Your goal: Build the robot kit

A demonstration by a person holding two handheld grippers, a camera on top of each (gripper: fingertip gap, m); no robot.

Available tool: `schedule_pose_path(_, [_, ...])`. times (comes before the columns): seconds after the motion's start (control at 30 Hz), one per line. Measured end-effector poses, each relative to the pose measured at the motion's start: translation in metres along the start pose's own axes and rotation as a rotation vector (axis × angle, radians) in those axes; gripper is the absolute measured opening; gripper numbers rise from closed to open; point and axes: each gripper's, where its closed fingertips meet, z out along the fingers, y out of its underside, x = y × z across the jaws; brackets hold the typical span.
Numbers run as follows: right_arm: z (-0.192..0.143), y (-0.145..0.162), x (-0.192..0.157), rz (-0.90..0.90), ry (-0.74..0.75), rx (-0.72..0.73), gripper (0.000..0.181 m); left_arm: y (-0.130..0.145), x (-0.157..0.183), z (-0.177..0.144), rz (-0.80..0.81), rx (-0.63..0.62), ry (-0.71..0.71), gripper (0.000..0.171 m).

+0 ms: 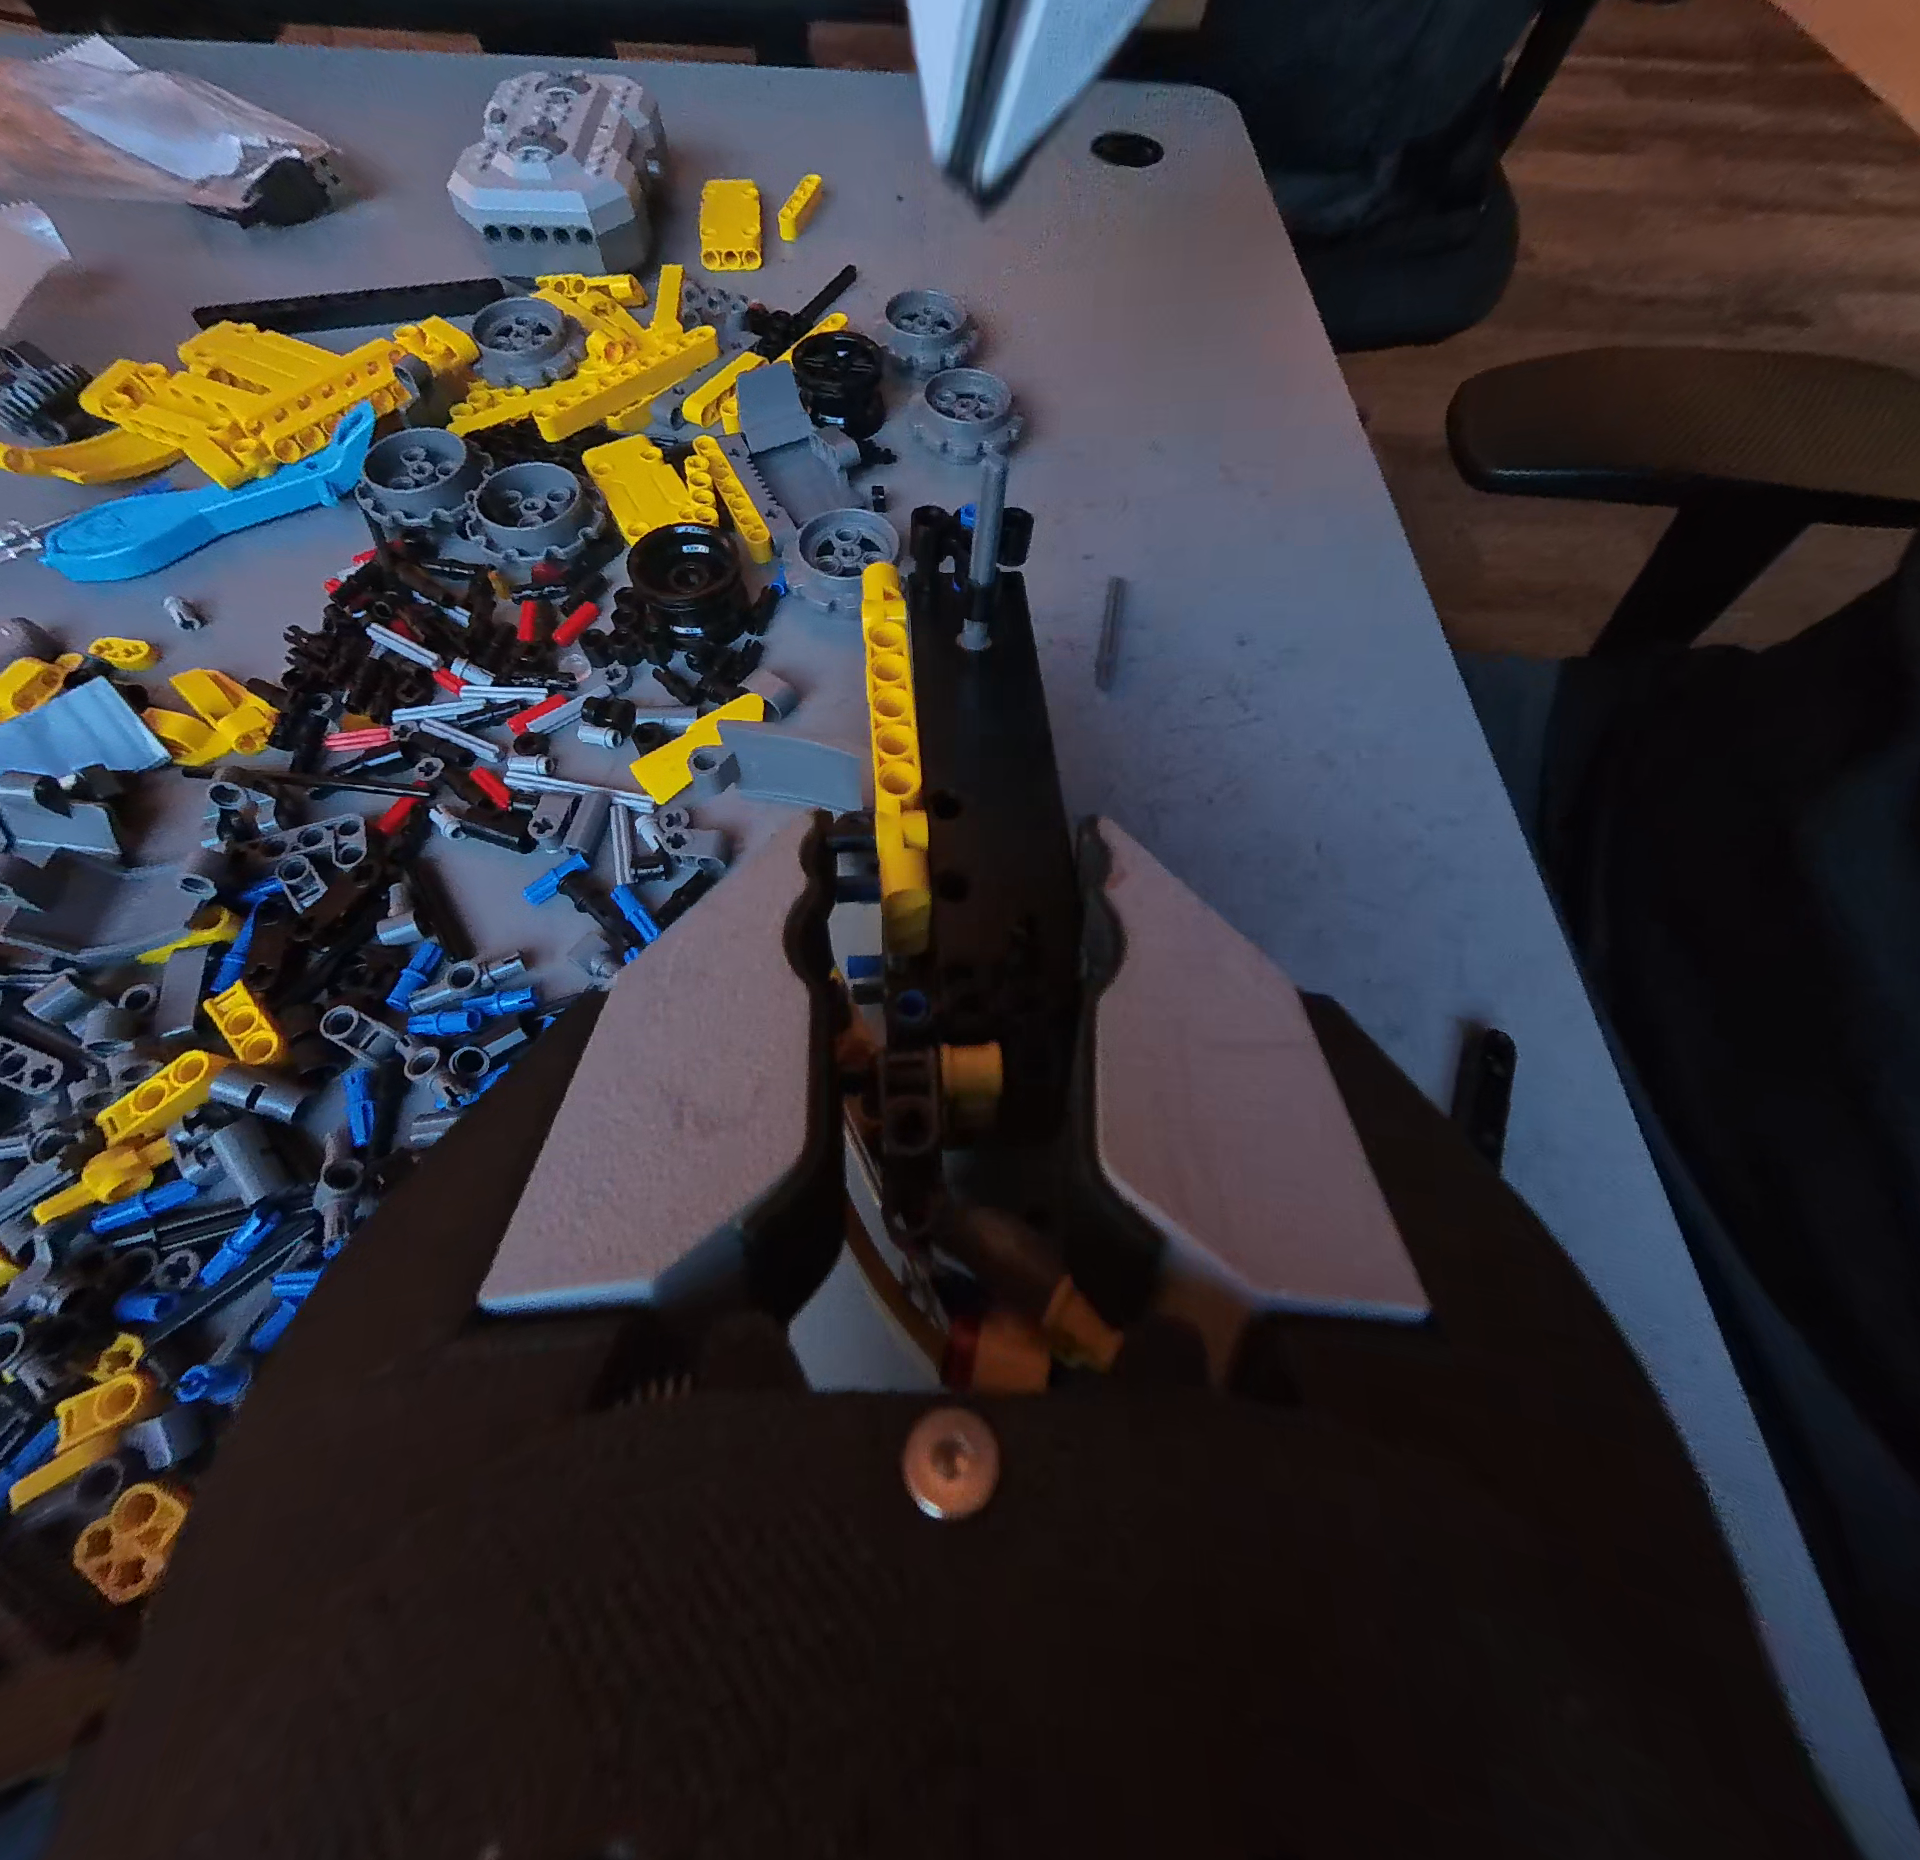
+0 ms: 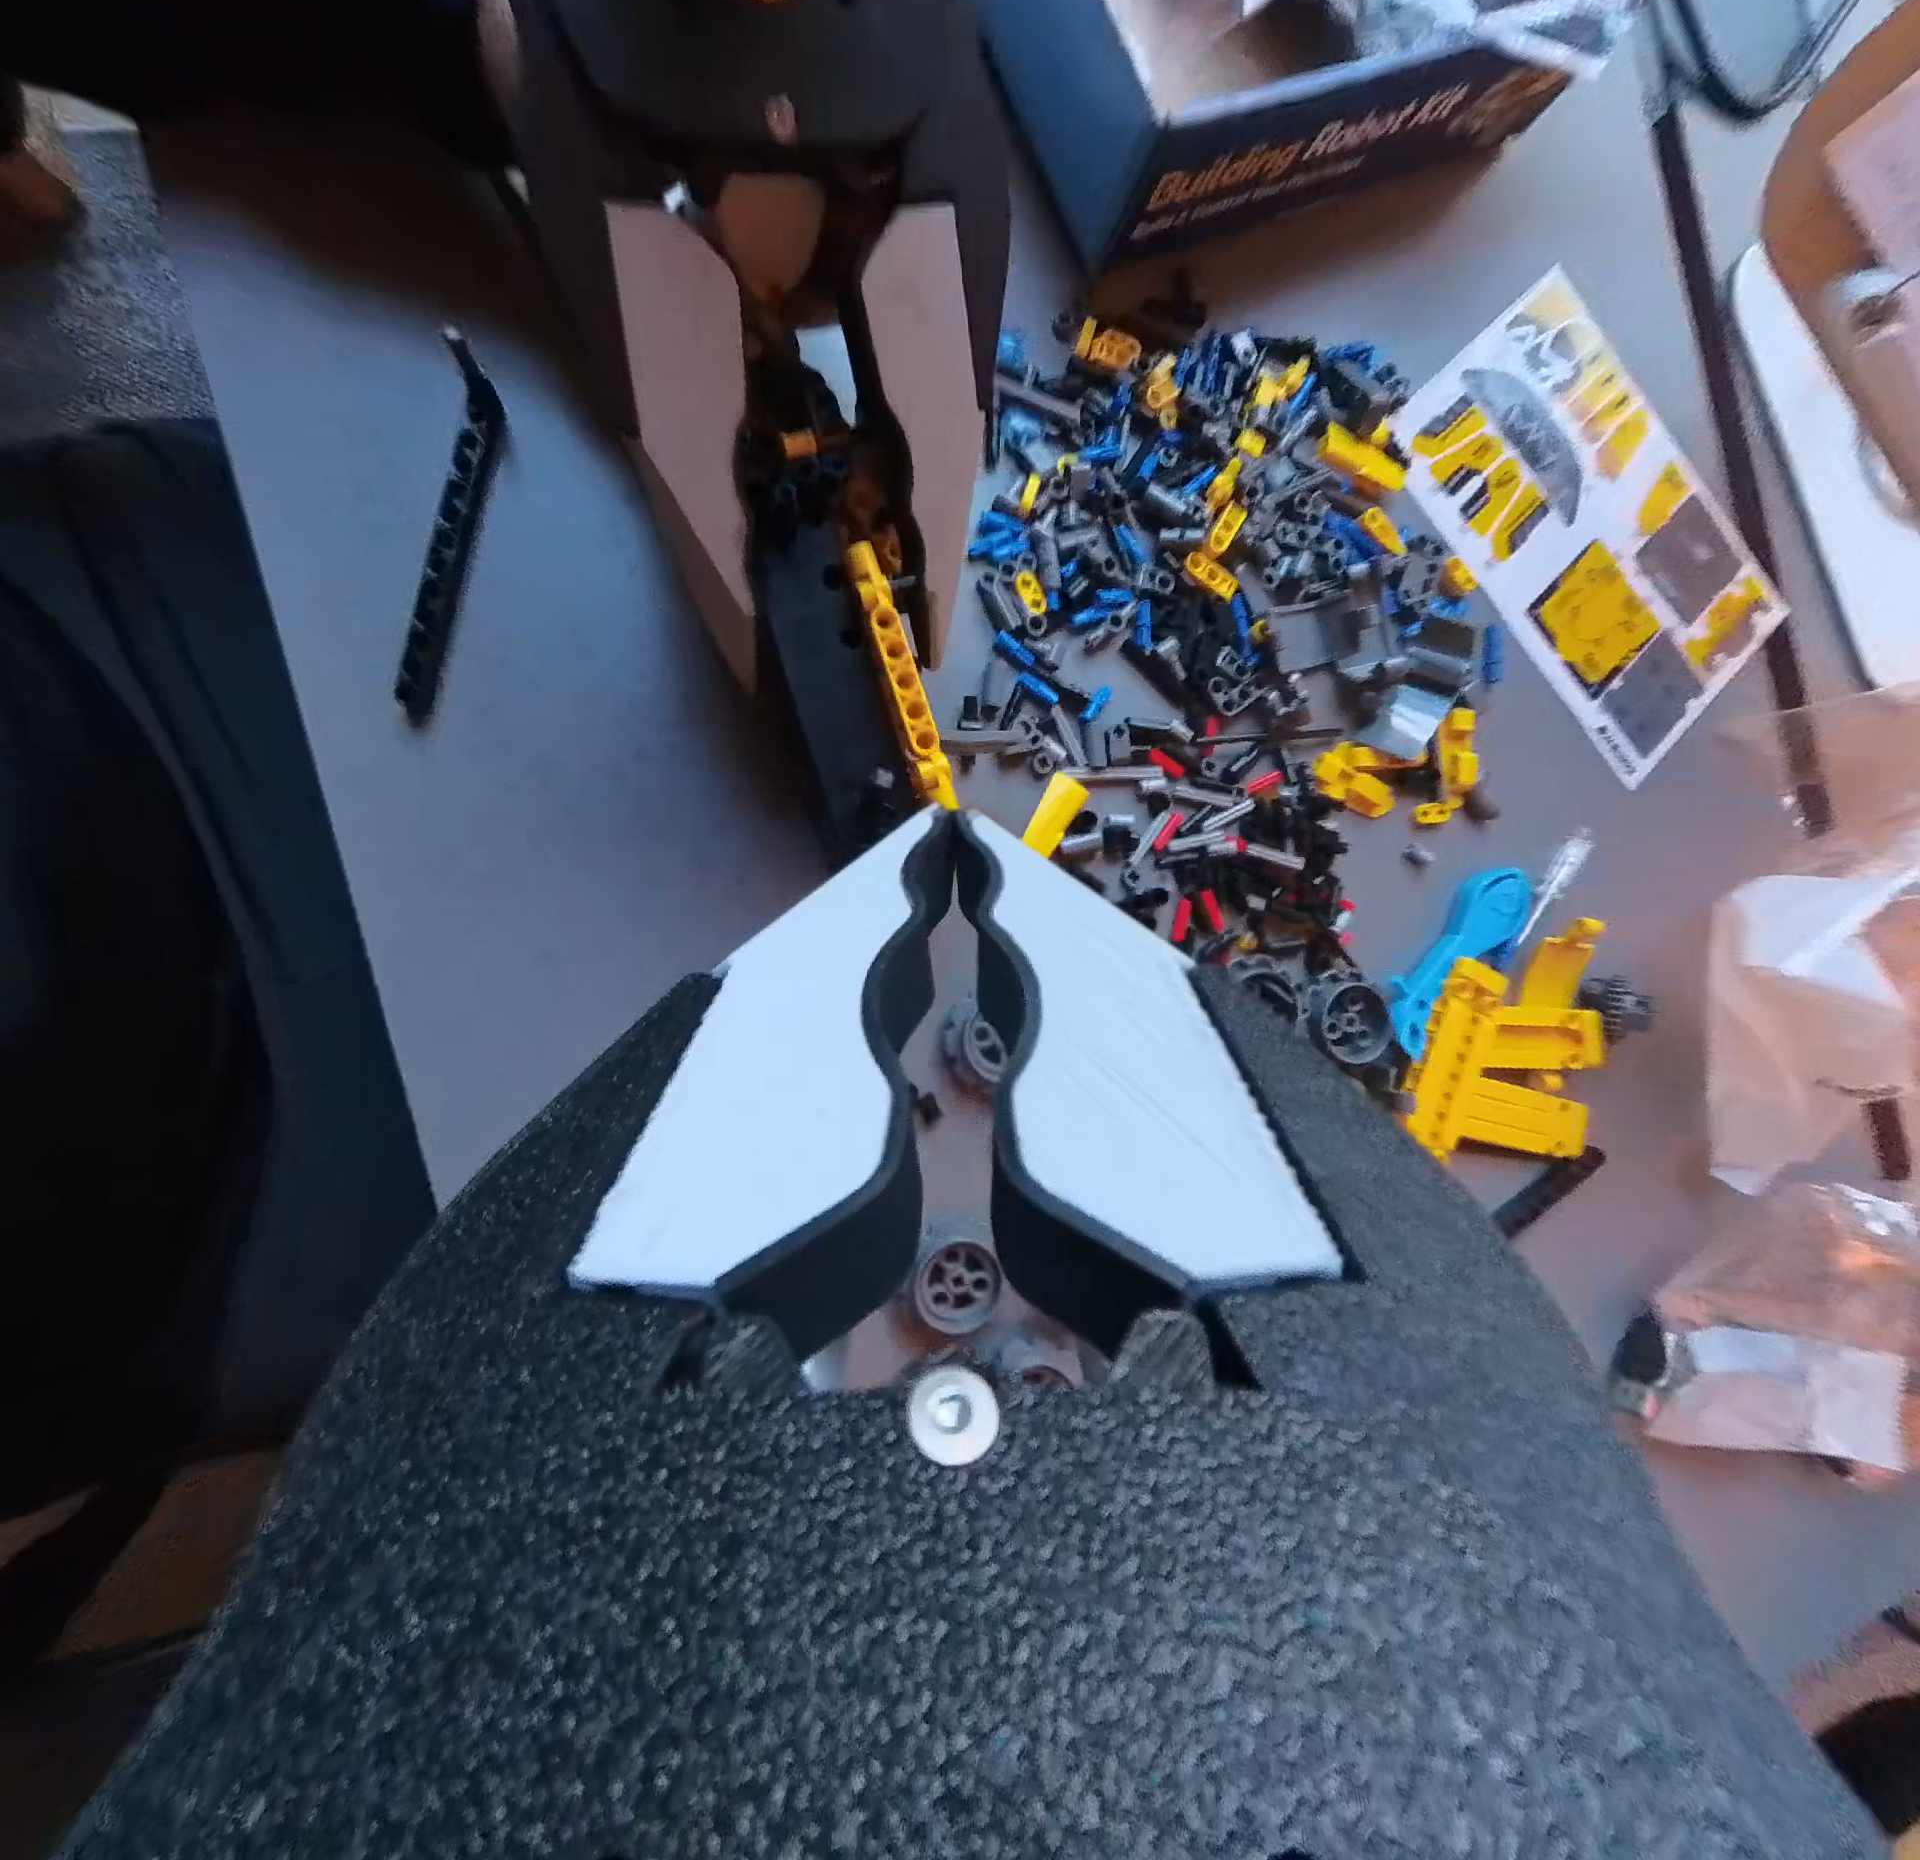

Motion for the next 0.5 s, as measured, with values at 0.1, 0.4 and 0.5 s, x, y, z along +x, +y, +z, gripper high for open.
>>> schedule_pose_path(0.1, [0.004,-0.009,-0.013,-0.011,-0.045,0.027,0.000,0.000,-0.001,0.000,-0.031,-0.002,-0.002,0.043])
schedule_pose_path(0.4, [-0.011,-0.016,0.006,0.001,0.041,0.061,0.000,-0.003,0.002,0.004,-0.050,0.020,0.022,0.043])
schedule_pose_path(0.5, [-0.003,0.006,0.007,0.019,0.031,-0.008,0.000,-0.003,0.001,0.004,-0.054,0.028,0.026,0.043])
